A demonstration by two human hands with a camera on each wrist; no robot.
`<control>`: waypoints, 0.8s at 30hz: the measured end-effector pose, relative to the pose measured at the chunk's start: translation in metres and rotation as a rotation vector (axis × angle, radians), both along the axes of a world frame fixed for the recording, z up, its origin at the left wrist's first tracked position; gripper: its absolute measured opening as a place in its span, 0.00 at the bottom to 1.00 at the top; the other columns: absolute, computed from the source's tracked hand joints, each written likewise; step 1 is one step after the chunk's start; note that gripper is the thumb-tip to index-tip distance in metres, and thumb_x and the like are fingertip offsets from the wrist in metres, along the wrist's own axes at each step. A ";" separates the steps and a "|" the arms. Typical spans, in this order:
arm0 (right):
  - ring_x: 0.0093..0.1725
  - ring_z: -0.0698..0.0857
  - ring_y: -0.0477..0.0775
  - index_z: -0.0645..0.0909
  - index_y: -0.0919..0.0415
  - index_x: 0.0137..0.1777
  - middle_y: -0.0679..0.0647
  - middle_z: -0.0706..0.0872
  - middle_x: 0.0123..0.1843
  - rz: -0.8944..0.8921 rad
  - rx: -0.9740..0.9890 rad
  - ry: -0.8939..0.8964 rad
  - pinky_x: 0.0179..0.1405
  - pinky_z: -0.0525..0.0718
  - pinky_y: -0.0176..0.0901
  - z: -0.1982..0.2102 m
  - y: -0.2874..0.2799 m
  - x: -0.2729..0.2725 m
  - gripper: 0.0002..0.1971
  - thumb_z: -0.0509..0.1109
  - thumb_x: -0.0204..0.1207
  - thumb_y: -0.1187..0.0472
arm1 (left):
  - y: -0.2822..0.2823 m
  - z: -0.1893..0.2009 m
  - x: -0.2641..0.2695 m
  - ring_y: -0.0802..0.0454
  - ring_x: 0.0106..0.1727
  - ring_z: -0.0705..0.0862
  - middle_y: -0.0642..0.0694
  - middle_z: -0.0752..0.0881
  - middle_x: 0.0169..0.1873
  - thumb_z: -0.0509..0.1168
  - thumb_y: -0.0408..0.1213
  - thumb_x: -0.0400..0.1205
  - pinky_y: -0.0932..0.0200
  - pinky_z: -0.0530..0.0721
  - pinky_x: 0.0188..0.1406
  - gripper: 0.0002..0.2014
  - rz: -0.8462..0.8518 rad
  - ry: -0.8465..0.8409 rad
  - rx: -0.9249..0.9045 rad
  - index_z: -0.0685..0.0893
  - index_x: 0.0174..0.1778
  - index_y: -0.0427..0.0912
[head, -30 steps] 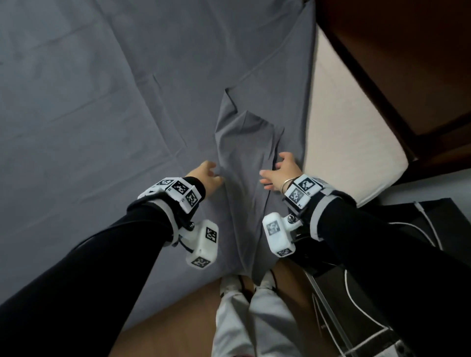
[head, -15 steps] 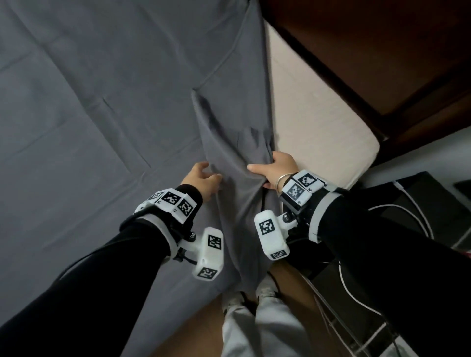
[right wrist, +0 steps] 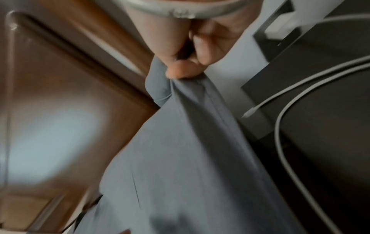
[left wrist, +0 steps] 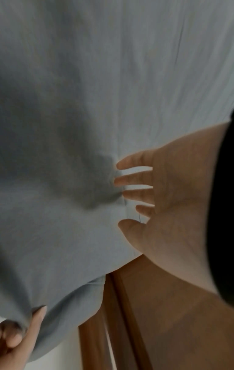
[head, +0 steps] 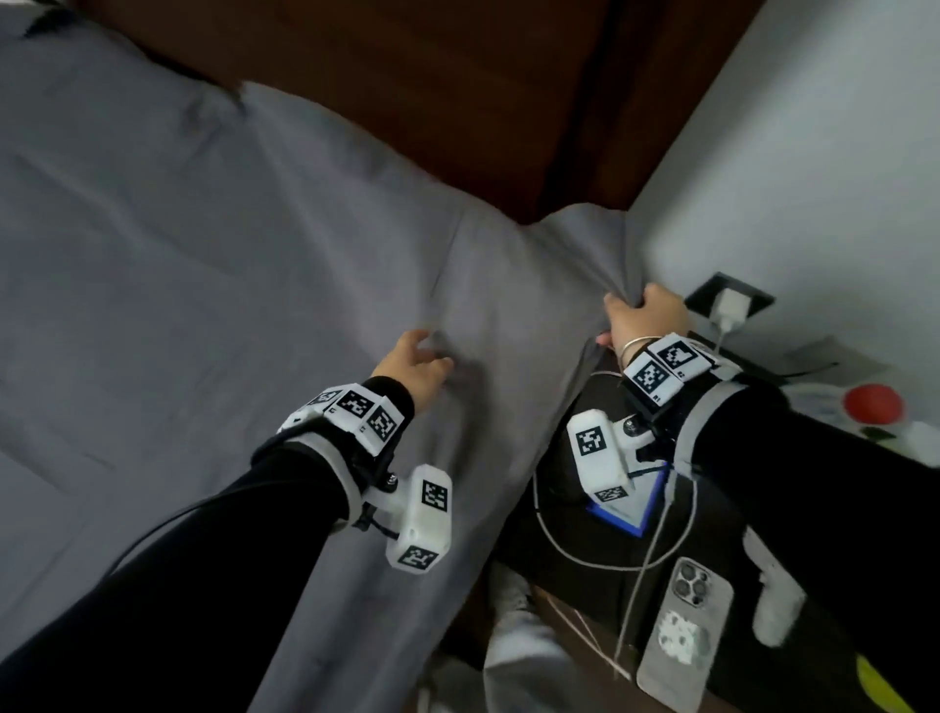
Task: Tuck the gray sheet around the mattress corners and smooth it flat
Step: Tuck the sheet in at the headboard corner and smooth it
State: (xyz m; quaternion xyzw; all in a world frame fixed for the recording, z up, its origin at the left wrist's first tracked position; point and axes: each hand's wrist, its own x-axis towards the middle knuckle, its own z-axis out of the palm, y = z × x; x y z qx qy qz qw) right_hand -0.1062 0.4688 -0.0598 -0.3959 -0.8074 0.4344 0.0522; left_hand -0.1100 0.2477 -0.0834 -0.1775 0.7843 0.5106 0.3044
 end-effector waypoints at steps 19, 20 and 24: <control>0.63 0.83 0.60 0.67 0.61 0.74 0.59 0.74 0.73 0.004 -0.136 -0.056 0.64 0.81 0.51 -0.068 0.048 0.016 0.31 0.73 0.72 0.63 | 0.051 -0.027 0.004 0.45 0.67 0.81 0.43 0.78 0.71 0.65 0.39 0.81 0.53 0.78 0.68 0.26 -0.244 0.060 -0.221 0.70 0.76 0.47; 0.66 0.81 0.61 0.65 0.61 0.76 0.59 0.69 0.77 0.009 -0.123 -0.018 0.67 0.80 0.54 -0.063 0.043 0.019 0.33 0.73 0.71 0.66 | 0.051 -0.026 0.004 0.46 0.67 0.80 0.43 0.77 0.71 0.65 0.39 0.81 0.53 0.77 0.69 0.26 -0.240 0.062 -0.227 0.70 0.76 0.46; 0.60 0.84 0.63 0.82 0.62 0.58 0.63 0.82 0.64 0.237 -0.051 -0.088 0.63 0.81 0.52 -0.063 0.018 0.024 0.17 0.69 0.69 0.70 | 0.047 -0.019 0.000 0.45 0.68 0.80 0.44 0.81 0.68 0.61 0.38 0.83 0.59 0.75 0.66 0.22 -0.251 0.071 -0.270 0.73 0.74 0.47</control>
